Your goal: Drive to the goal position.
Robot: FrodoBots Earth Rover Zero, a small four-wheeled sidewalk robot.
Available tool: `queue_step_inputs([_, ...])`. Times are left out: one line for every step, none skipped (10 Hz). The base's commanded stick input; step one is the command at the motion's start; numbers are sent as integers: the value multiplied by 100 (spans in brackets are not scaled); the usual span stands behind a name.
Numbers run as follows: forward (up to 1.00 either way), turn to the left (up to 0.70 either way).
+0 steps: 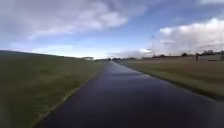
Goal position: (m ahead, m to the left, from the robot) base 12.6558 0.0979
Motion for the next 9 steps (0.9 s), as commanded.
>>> queue_step_inputs([100, 0])
queue_step_inputs([100, 0])
queue_step_inputs([100, 0])
queue_step_inputs([100, 0])
queue_step_inputs([100, 0])
queue_step_inputs([100, 0])
queue_step_inputs([100, 0])
queue_step_inputs([100, 0])
queue_step_inputs([100, 0])
